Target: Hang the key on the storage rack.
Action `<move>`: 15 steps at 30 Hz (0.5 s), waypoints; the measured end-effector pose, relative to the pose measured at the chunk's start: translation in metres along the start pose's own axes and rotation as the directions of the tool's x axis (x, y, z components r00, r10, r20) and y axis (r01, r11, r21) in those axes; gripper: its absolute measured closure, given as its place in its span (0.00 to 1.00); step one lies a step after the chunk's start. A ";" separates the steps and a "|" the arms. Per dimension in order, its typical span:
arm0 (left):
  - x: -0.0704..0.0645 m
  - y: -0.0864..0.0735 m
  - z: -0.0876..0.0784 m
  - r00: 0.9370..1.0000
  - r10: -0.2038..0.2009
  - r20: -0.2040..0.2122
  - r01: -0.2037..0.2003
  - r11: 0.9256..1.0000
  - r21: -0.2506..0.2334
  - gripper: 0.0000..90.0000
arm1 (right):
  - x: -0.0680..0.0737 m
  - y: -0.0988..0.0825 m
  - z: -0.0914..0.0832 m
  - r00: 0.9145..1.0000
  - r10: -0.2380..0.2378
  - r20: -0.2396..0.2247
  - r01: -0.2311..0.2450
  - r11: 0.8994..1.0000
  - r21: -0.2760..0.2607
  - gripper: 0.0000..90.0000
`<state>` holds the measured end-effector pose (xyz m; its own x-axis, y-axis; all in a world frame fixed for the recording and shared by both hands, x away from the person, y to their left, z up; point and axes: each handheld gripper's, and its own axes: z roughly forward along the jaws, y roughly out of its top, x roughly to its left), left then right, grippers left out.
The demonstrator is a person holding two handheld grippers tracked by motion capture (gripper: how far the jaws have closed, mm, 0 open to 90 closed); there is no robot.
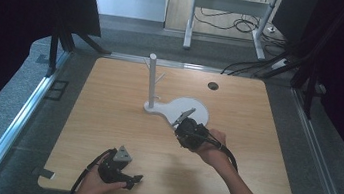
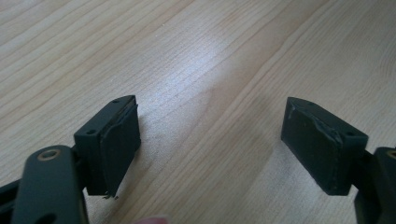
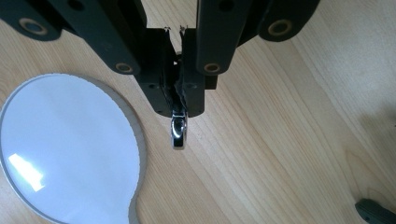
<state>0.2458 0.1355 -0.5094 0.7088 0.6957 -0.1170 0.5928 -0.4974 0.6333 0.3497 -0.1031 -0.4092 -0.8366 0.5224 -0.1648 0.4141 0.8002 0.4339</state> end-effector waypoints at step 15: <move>-0.005 0.000 0.003 0.999 0.042 -0.008 -0.042 0.999 0.004 0.19 | 0.005 -0.003 0.010 1.000 -0.008 -0.002 0.008 1.000 0.009 0.93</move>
<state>0.2432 0.1301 -0.5108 0.7296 0.6787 -0.0840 0.5644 -0.5281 0.6345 0.3482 -0.1000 -0.4197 -0.8405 0.5156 -0.1666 0.4108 0.8068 0.4246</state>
